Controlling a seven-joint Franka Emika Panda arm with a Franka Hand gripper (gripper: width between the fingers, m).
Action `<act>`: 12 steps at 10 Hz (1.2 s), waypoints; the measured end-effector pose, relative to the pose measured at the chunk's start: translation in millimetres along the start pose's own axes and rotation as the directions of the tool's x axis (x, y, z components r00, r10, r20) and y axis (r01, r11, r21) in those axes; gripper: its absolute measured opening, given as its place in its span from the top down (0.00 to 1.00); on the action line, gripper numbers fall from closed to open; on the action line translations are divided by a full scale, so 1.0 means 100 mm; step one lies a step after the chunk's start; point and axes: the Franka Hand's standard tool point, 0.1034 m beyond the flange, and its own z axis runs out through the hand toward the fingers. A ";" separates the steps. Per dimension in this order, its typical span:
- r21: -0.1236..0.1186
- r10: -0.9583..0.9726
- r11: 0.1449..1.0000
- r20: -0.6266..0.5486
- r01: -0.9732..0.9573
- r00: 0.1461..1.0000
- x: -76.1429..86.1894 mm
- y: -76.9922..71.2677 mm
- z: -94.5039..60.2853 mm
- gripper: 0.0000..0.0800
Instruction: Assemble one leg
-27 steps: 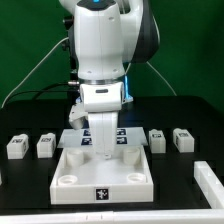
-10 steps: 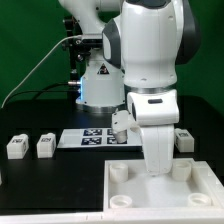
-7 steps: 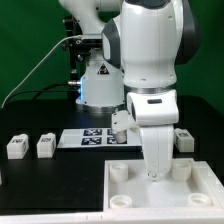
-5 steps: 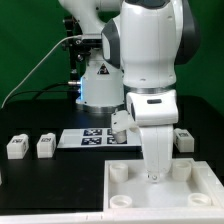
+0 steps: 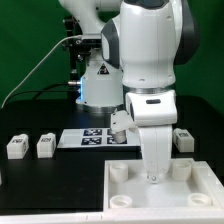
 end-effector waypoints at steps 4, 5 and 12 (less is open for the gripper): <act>0.002 0.114 0.993 0.016 -0.114 0.993 0.04 -0.02 -0.22 0.19; -0.008 0.109 0.994 0.018 -0.109 0.994 0.10 -0.04 -0.29 0.19; 0.011 0.887 0.461 -0.047 -0.887 0.460 1.00 -0.22 -0.42 0.19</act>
Offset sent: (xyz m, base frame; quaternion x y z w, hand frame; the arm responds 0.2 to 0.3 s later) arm -0.0141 0.0017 0.0440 0.0240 -0.0457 0.1297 0.9902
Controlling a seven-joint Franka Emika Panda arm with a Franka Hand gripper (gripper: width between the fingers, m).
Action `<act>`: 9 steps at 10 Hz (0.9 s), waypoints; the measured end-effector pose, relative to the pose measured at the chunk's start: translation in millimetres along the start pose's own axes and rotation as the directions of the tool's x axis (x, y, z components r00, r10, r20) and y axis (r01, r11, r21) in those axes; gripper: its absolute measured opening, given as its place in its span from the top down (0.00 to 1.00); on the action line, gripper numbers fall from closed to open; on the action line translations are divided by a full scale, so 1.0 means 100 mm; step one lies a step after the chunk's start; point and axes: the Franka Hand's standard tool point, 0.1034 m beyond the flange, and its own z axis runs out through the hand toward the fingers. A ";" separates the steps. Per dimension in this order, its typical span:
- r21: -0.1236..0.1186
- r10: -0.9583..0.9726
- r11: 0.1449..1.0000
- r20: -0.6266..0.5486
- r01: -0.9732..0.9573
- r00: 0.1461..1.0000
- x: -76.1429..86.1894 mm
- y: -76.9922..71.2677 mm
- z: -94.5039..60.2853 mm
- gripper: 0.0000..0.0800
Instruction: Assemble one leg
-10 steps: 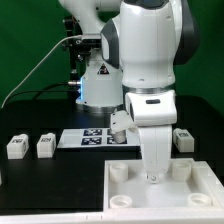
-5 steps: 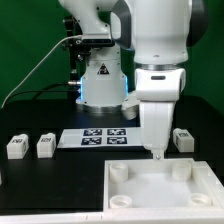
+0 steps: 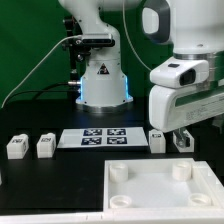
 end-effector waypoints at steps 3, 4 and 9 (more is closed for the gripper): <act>0.018 0.309 0.951 0.004 -0.309 0.951 0.00 -0.03 0.01 0.19; 0.014 0.344 0.939 0.034 -0.345 0.938 -0.04 -0.06 0.02 0.19; -0.029 0.308 0.949 0.304 -0.315 0.901 -0.44 -0.22 0.04 0.19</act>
Offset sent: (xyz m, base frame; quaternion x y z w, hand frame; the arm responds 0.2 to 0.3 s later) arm 0.0000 0.0000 0.0000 0.0000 0.0000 0.1790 0.9838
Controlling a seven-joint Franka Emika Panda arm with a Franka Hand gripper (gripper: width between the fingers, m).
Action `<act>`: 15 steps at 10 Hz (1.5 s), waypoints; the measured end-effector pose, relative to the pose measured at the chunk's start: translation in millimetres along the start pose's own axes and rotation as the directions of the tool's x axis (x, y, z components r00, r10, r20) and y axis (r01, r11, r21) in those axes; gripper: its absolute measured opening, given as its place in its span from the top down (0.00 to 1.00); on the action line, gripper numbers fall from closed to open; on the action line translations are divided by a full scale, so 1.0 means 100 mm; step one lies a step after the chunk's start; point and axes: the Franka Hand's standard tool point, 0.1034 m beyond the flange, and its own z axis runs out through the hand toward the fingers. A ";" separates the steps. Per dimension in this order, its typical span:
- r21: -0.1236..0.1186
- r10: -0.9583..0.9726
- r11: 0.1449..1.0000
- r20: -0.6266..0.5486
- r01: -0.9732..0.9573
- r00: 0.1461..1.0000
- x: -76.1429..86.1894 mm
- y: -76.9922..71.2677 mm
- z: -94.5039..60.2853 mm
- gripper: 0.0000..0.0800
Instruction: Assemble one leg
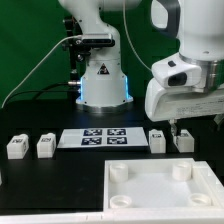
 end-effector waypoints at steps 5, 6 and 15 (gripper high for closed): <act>-0.083 0.111 0.993 0.506 -0.080 0.855 -0.21 -0.02 0.14 0.19; -0.096 0.115 0.993 0.583 -0.072 0.804 -0.24 -0.06 0.26 0.19; -0.101 0.113 0.993 0.598 -0.066 0.793 -0.36 -0.08 0.52 0.19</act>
Offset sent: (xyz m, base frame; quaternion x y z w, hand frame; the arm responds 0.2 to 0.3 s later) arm 0.0000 0.0000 0.0000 0.0000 -0.1790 0.0000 0.9838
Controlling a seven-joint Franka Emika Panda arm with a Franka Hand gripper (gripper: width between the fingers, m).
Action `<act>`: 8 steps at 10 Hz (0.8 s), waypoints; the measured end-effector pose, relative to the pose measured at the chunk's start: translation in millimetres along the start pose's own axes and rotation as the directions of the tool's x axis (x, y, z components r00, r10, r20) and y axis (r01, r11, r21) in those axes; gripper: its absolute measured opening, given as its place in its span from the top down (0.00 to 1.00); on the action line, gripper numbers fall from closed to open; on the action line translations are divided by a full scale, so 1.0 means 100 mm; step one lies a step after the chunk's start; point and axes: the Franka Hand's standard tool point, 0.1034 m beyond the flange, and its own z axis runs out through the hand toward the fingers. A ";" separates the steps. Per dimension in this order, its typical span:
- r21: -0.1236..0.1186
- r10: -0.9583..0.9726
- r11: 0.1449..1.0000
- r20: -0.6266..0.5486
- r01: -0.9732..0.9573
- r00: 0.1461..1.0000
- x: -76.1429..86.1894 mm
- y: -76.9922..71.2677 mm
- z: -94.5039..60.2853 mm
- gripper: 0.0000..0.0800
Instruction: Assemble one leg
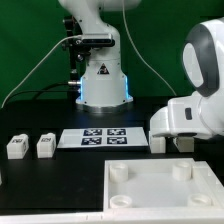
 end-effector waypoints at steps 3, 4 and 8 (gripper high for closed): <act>-0.002 -0.001 1.000 0.006 0.001 1.000 0.01 0.00 0.05 0.19; -0.002 -0.001 1.000 0.006 0.001 1.000 0.01 0.00 0.05 0.34; -0.002 -0.001 1.000 0.006 0.001 1.000 0.01 0.00 0.05 0.64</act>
Offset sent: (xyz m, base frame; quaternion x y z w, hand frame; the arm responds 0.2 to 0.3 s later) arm 0.0000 0.0000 0.0000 0.0000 0.0000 0.0000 1.0000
